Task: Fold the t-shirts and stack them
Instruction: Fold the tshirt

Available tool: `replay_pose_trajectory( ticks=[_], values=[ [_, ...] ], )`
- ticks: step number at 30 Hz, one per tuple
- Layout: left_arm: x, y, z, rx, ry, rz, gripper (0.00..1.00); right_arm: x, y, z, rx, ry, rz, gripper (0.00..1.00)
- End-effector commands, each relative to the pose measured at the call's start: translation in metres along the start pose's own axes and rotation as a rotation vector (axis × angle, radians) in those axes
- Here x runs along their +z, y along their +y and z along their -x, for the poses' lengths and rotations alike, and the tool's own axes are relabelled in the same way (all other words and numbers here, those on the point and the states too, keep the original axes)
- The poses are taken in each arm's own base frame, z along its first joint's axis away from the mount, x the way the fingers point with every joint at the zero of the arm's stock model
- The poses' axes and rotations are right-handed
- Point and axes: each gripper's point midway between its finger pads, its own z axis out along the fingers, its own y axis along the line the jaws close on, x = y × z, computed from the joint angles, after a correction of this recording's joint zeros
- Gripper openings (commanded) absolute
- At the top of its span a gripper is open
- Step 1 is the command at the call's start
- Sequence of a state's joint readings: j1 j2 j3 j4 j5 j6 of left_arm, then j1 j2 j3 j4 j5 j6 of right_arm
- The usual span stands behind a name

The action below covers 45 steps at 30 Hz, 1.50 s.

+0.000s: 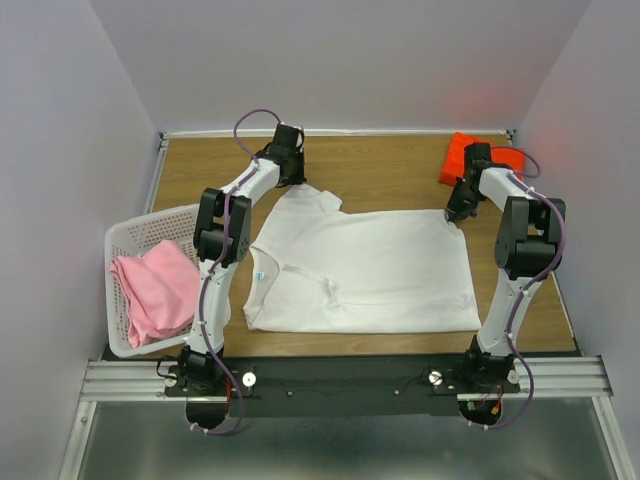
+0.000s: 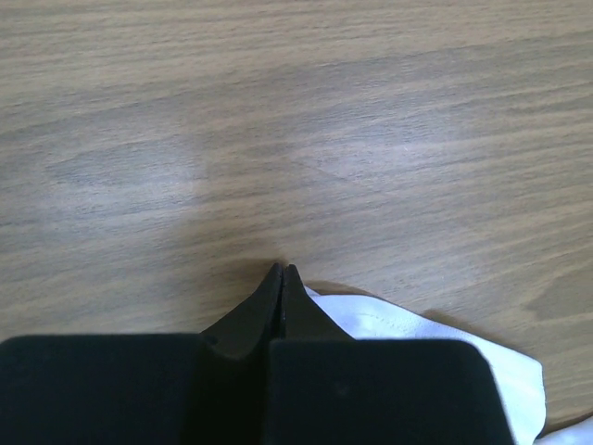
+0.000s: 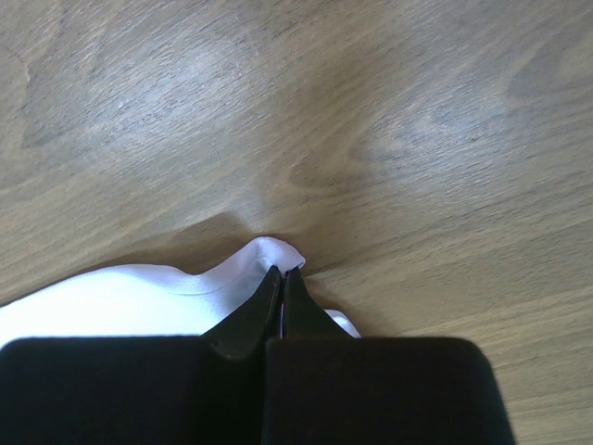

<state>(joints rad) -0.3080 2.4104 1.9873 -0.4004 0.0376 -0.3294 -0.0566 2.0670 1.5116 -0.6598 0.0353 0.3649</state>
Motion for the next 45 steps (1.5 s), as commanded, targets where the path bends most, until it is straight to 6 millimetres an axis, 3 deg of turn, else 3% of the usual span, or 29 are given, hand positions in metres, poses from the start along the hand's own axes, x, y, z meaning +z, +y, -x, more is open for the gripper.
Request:
replay_pose_trajectory(
  ticks=[1, 7, 15, 19, 24, 27, 28, 30, 31, 33, 34, 35, 38, 39, 40, 41, 43, 44, 45],
  values=[
    [-0.012, -0.007, 0.004, -0.032, 0.028, -0.044, 0.0, -0.003, 0.003, 0.002, 0.0, 0.012, 0.02, 0.0],
    [-0.016, -0.012, 0.037, -0.069, -0.043, -0.108, 0.0, -0.001, 0.012, 0.023, 0.004, -0.023, 0.038, 0.0],
    [-0.017, -0.004, 0.085, -0.127, -0.151, -0.219, 0.0, -0.003, 0.03, 0.07, 0.013, -0.109, 0.071, 0.0],
    [-0.025, -0.012, 0.121, -0.104, -0.251, -0.315, 0.0, -0.006, 0.046, 0.094, 0.016, -0.147, 0.126, 0.01],
    [-0.054, -0.027, 0.164, -0.085, -0.376, -0.444, 0.0, -0.02, 0.066, 0.128, 0.005, -0.219, 0.2, 0.0],
    [-0.068, -0.031, 0.168, -0.075, -0.394, -0.486, 0.0, -0.026, 0.071, 0.135, -0.022, -0.239, 0.221, 0.0],
    [-0.087, -0.037, 0.179, -0.057, -0.433, -0.506, 0.0, -0.029, 0.071, 0.136, -0.032, -0.244, 0.222, 0.0],
    [-0.089, -0.037, 0.166, -0.057, -0.407, -0.51, 0.0, -0.036, 0.07, 0.137, -0.066, -0.258, 0.222, 0.0],
    [-0.108, -0.04, 0.172, -0.044, -0.432, -0.516, 0.0, -0.037, 0.068, 0.135, -0.076, -0.257, 0.217, 0.0],
    [-0.106, -0.035, 0.15, -0.054, -0.386, -0.496, 0.0, -0.042, 0.061, 0.128, -0.107, -0.254, 0.198, 0.0],
    [-0.125, -0.037, 0.155, -0.034, -0.409, -0.493, 0.0, -0.044, 0.059, 0.126, -0.117, -0.257, 0.192, 0.0],
    [-0.119, -0.033, 0.134, -0.045, -0.365, -0.477, 0.0, -0.046, 0.057, 0.124, -0.124, -0.256, 0.185, 0.0],
    [-0.137, -0.029, 0.112, -0.032, -0.351, -0.434, 0.0, -0.043, 0.045, 0.106, -0.14, -0.232, 0.149, 0.0],
    [-0.141, -0.028, 0.105, -0.033, -0.344, -0.427, 0.0, -0.049, 0.047, 0.11, -0.14, -0.249, 0.157, 0.0],
    [-0.158, -0.033, 0.106, -0.026, -0.361, -0.431, 0.0, -0.05, 0.044, 0.105, -0.137, -0.247, 0.156, 0.0],
    [-0.155, -0.028, 0.087, -0.037, -0.326, -0.417, 0.0, -0.052, 0.045, 0.103, -0.133, -0.246, 0.162, 0.0],
    [-0.171, -0.028, 0.08, -0.034, -0.336, -0.402, 0.0, -0.049, 0.042, 0.095, -0.13, -0.233, 0.159, 0.0],
    [-0.167, -0.026, 0.06, -0.04, -0.3, -0.39, 0.0, -0.054, 0.042, 0.095, -0.127, -0.24, 0.16, 0.0],
    [-0.169, -0.025, 0.054, -0.045, -0.292, -0.383, 0.0, -0.052, 0.04, 0.092, -0.126, -0.235, 0.152, 0.0]
  ],
)
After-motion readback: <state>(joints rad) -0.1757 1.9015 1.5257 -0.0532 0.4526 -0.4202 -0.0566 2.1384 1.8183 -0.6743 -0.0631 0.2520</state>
